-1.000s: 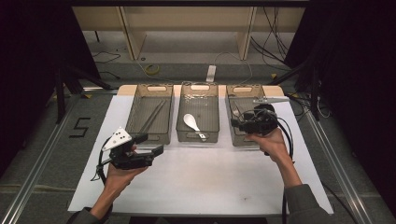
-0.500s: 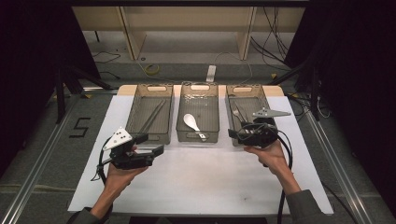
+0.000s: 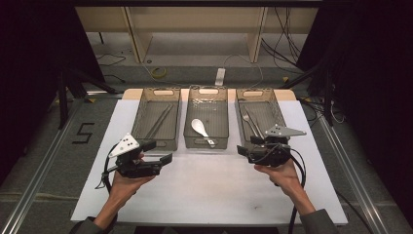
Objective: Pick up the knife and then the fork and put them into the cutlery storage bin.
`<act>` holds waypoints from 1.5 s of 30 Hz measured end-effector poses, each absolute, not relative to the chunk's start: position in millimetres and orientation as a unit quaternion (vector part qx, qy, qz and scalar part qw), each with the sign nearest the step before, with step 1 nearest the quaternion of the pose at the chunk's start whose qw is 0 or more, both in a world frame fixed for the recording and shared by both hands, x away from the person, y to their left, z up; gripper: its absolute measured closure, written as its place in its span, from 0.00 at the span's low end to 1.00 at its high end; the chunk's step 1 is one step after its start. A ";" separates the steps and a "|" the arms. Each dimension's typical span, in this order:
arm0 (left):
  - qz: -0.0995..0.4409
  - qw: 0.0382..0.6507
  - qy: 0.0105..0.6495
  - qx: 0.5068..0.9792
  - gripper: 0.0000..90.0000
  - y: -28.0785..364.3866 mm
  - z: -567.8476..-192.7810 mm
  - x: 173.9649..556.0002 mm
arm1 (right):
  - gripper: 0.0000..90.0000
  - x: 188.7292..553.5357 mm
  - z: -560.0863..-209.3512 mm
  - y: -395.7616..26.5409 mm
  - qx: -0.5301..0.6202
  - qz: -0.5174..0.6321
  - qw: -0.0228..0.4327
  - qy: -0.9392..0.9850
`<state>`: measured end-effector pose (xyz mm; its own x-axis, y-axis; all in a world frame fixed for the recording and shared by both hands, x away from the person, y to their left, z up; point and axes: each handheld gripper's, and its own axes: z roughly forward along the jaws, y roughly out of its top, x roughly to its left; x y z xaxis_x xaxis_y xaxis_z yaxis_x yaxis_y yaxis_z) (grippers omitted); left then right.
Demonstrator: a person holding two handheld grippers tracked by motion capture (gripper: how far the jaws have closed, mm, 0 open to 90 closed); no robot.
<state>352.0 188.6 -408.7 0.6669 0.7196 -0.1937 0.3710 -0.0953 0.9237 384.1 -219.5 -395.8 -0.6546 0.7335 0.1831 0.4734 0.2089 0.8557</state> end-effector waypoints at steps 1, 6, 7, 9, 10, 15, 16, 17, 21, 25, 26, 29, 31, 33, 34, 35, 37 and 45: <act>0.156 0.557 0.377 0.723 0.19 188.5 -408.6 352.0 | 0.35 383.0 -396.5 -219.9 0.391 0.493 0.134 0.766; 0.153 0.560 0.378 0.721 0.19 188.6 -408.5 351.9 | 0.34 374.6 -399.2 -222.2 0.385 0.504 0.141 0.760; 0.153 0.561 0.379 0.720 0.19 188.6 -408.6 351.9 | 0.34 372.6 -399.8 -223.1 0.384 0.507 0.142 0.759; 0.152 0.561 0.378 0.720 0.19 188.9 -408.6 351.9 | 0.33 368.0 -401.3 -225.3 0.381 0.513 0.145 0.755; 0.151 0.562 0.379 0.720 0.19 188.9 -408.5 351.8 | 0.33 365.6 -402.2 -226.4 0.381 0.515 0.144 0.754; 0.145 0.564 0.378 0.720 0.19 188.5 -408.2 350.4 | 0.31 353.5 -408.8 -231.5 0.379 0.521 0.151 0.750; 0.144 0.564 0.377 0.720 0.19 188.2 -408.2 349.9 | 0.31 351.1 -410.3 -232.6 0.379 0.522 0.152 0.748; 0.143 0.564 0.376 0.721 0.19 187.8 -408.1 349.4 | 0.31 348.8 -411.5 -233.6 0.379 0.522 0.154 0.748; 0.141 0.563 0.374 0.723 0.19 186.2 -408.5 347.7 | 0.28 341.3 -414.5 -238.2 0.381 0.527 0.161 0.743; 0.139 0.562 0.374 0.725 0.19 186.7 -408.7 346.4 | 0.27 335.4 -416.8 -241.1 0.381 0.529 0.164 0.740; 0.138 0.562 0.374 0.725 0.19 186.7 -409.0 346.2 | 0.27 333.9 -417.6 -241.7 0.381 0.530 0.165 0.740; 0.136 0.560 0.375 0.727 0.19 186.3 -409.9 345.0 | 0.27 330.5 -420.4 -241.9 0.382 0.528 0.163 0.741; 0.135 0.558 0.373 0.728 0.19 186.0 -410.2 344.2 | 0.27 328.6 -422.9 -241.9 0.381 0.525 0.163 0.743; 0.133 0.557 0.371 0.731 0.19 185.7 -410.4 343.8 | 0.27 326.6 -424.8 -241.5 0.382 0.524 0.159 0.745; 0.132 0.557 0.371 0.731 0.19 185.4 -410.6 343.5 | 0.27 325.6 -425.5 -241.2 0.381 0.523 0.160 0.745; 0.132 0.557 0.371 0.731 0.19 185.1 -410.9 343.3 | 0.27 324.8 -425.9 -241.3 0.380 0.522 0.162 0.746; 0.130 0.554 0.372 0.733 0.18 184.9 -411.7 342.2 | 0.26 323.1 -426.9 -242.1 0.382 0.521 0.161 0.746; 0.122 0.551 0.368 0.739 0.18 182.9 -412.8 339.1 | 0.26 316.9 -432.6 -245.6 0.391 0.510 0.163 0.749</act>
